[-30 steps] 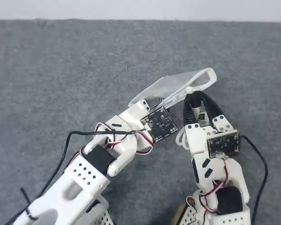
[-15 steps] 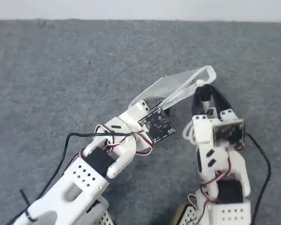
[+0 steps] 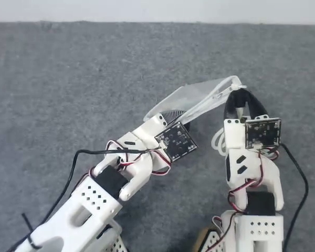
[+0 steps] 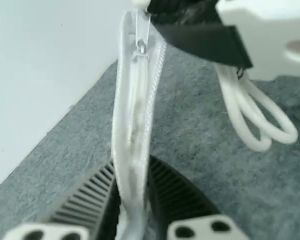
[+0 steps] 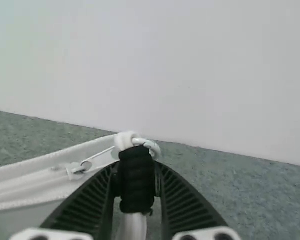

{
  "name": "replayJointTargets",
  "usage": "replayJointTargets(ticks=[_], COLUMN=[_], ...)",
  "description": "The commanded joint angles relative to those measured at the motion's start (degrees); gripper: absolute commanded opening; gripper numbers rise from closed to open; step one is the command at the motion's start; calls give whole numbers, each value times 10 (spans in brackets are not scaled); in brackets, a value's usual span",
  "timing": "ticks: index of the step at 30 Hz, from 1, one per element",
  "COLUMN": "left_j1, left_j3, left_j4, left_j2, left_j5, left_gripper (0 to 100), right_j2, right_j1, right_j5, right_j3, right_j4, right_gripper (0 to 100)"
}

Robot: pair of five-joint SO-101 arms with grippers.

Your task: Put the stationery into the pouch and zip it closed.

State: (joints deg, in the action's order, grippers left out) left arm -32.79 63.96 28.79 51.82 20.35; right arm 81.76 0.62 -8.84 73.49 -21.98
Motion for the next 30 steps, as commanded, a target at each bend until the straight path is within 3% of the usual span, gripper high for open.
replayJointTargets(ticks=[1,5,11,18,23,30], left_j1=[11,11,13,15,15,15], left_j3=[4,4,5,5,5,3], left_j4=[1,1,2,3,4,16], left_j2=[6,6,6,6,6,16], left_j5=[-13,-12,-12,-11,-11,-11], left_gripper=[7,7,7,7,7,7], right_j2=[-7,-7,-7,-7,-12,-159], right_j1=[-40,-52,-80,-100,-113,-126], right_j5=[4,4,3,11,57,61], right_j3=[-44,-40,7,12,12,-15], right_j4=[25,27,109,115,115,186], right_gripper=[6,6,6,6,6,6])
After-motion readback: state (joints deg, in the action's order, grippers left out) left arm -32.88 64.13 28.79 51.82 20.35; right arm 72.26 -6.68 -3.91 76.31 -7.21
